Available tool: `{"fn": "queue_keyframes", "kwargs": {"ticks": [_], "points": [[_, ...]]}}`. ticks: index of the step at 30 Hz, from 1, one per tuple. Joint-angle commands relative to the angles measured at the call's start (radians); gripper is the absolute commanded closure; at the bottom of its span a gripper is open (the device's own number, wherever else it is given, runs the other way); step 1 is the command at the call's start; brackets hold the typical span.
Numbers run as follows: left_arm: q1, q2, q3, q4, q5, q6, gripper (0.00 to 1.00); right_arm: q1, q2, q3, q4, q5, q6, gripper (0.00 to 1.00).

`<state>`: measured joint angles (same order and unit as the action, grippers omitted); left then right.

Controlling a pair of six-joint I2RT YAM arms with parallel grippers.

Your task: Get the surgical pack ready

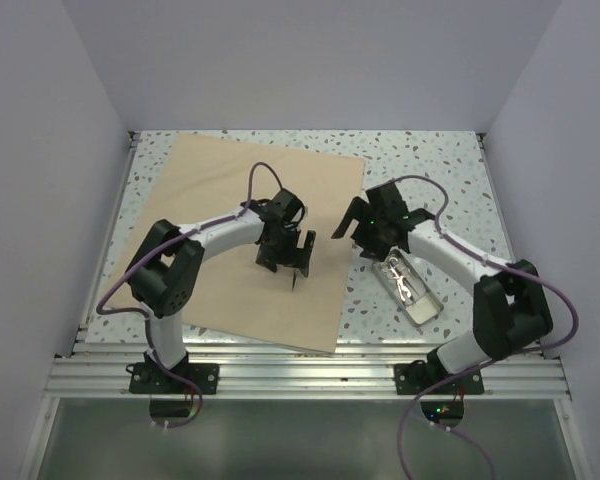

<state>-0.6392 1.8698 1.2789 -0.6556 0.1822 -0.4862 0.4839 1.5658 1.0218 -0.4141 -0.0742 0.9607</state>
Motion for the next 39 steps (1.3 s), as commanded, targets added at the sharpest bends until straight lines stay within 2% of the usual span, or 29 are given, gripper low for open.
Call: {"fn": "queue_keyframes", "kwargs": {"ticks": [1,2,7,9,10,13,18,26,29,32,39], "points": [[-0.031,0.018,0.036,0.016,-0.052,-0.008,0.06,-0.073,-0.156,-0.02,-0.142,0.109,-0.111,0.05],[-0.039,0.022,0.042,0.01,-0.064,-0.009,0.07,-0.097,-0.183,-0.029,-0.156,0.135,-0.126,0.04],[-0.06,0.064,0.077,-0.029,-0.156,-0.023,0.28,-0.13,-0.3,-0.049,-0.221,0.178,-0.204,0.04],[-0.076,0.077,0.082,-0.041,-0.179,-0.026,0.32,-0.131,-0.34,-0.061,-0.229,0.189,-0.211,0.04],[-0.08,0.086,0.083,-0.045,-0.209,-0.031,0.41,-0.131,-0.348,-0.068,-0.227,0.189,-0.211,0.04],[-0.099,0.104,0.088,-0.053,-0.251,-0.04,0.56,-0.131,-0.362,-0.081,-0.226,0.179,-0.212,0.04],[-0.126,0.126,0.103,-0.079,-0.297,-0.054,0.61,-0.131,-0.351,-0.092,-0.212,0.151,-0.22,0.04],[-0.146,0.161,0.114,-0.099,-0.346,-0.057,0.61,-0.131,-0.349,-0.111,-0.19,0.122,-0.223,0.05],[-0.149,0.19,0.093,-0.082,-0.342,-0.049,0.65,-0.133,-0.354,-0.118,-0.184,0.128,-0.224,0.05],[-0.148,0.204,0.063,-0.059,-0.332,-0.043,0.74,-0.131,-0.349,-0.123,-0.181,0.119,-0.227,0.05],[-0.146,0.152,0.066,-0.064,-0.371,-0.026,0.91,-0.13,-0.32,-0.141,-0.14,0.077,-0.223,0.04]]}}
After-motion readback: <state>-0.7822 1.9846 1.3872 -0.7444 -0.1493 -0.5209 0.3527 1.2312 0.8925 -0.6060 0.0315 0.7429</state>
